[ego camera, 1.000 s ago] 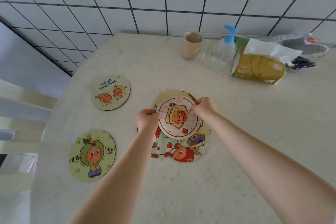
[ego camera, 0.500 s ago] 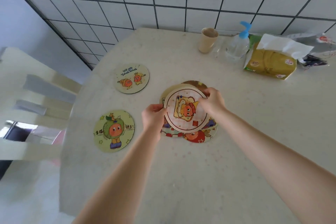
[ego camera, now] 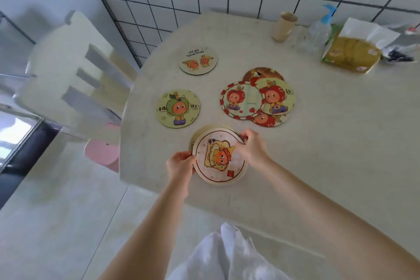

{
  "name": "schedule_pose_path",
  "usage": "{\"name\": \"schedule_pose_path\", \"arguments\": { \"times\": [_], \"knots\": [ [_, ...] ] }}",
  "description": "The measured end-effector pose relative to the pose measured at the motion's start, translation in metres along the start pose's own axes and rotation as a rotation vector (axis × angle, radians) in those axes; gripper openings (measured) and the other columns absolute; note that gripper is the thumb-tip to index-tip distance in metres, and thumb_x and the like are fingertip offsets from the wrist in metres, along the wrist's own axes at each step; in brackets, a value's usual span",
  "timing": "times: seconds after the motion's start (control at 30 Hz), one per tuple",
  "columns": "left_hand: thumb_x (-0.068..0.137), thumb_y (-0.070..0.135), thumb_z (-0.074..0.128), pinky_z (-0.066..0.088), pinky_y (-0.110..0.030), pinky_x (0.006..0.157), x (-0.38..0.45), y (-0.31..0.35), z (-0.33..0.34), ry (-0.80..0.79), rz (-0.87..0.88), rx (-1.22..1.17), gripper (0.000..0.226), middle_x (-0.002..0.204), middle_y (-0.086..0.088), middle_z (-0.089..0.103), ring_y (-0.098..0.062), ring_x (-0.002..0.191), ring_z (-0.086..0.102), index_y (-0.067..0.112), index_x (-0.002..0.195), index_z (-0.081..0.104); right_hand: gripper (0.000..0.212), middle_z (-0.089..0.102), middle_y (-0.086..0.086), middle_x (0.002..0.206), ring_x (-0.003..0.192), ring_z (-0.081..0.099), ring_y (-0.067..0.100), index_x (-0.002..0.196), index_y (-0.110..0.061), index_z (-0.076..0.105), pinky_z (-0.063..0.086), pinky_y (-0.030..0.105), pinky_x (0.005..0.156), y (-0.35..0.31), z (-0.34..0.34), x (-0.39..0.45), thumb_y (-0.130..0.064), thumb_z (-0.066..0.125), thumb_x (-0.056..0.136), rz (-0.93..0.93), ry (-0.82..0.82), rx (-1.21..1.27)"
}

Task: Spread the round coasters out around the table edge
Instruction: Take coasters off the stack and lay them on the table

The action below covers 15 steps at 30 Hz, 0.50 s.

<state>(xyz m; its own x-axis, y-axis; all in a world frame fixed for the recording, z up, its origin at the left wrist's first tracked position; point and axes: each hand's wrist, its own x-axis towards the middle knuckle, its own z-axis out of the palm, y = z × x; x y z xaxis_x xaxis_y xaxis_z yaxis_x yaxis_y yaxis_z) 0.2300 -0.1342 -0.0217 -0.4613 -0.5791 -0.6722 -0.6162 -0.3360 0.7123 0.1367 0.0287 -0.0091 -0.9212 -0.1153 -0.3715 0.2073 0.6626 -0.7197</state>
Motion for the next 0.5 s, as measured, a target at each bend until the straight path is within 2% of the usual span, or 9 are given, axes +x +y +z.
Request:
{"name": "schedule_pose_path", "arguments": {
  "times": [0.1,0.23,0.4,0.5],
  "knots": [
    [0.084,0.003,0.065,0.057,-0.048,0.087,-0.007,-0.023,-0.025,0.018,-0.029,-0.003,0.014,0.103,-0.017,0.069,-0.033,0.098,0.068,0.004,0.098,0.065,0.018,0.064,0.006,0.095,0.089,0.058,0.021,0.099,-0.006,0.063,0.045,0.029,0.074,0.004,0.025,-0.02,-0.012,0.066,0.083,0.039,-0.011,-0.004],
    [0.083,0.005,0.064,0.056,-0.05,0.086,-0.014,-0.043,-0.043,0.036,-0.05,-0.004,0.019,0.094,-0.015,0.07,-0.03,0.085,0.066,0.001,0.102,0.066,0.015,0.064,0.003,0.091,0.091,0.059,0.022,0.098,-0.006,0.064,0.049,0.034,0.08,0.009,0.045,-0.038,-0.011,0.065,0.084,0.07,-0.003,0.004],
    [0.079,0.01,0.065,0.053,-0.049,0.092,-0.021,-0.053,-0.047,0.06,-0.021,-0.015,0.008,0.103,-0.015,0.071,-0.034,0.101,0.066,0.016,0.085,0.068,0.015,0.065,0.004,0.094,0.091,0.059,0.021,0.099,-0.006,0.064,0.046,0.029,0.073,0.012,0.045,-0.05,-0.005,0.061,0.084,0.107,0.014,0.032],
    [0.08,0.008,0.064,0.053,-0.049,0.093,-0.026,-0.053,-0.045,0.043,-0.003,-0.036,0.01,0.103,-0.014,0.071,-0.032,0.1,0.066,0.015,0.085,0.067,0.015,0.063,0.003,0.089,0.09,0.062,0.023,0.098,-0.007,0.064,0.049,0.031,0.074,0.013,0.037,-0.058,-0.005,0.062,0.084,0.125,-0.002,0.044]
  ]
}}
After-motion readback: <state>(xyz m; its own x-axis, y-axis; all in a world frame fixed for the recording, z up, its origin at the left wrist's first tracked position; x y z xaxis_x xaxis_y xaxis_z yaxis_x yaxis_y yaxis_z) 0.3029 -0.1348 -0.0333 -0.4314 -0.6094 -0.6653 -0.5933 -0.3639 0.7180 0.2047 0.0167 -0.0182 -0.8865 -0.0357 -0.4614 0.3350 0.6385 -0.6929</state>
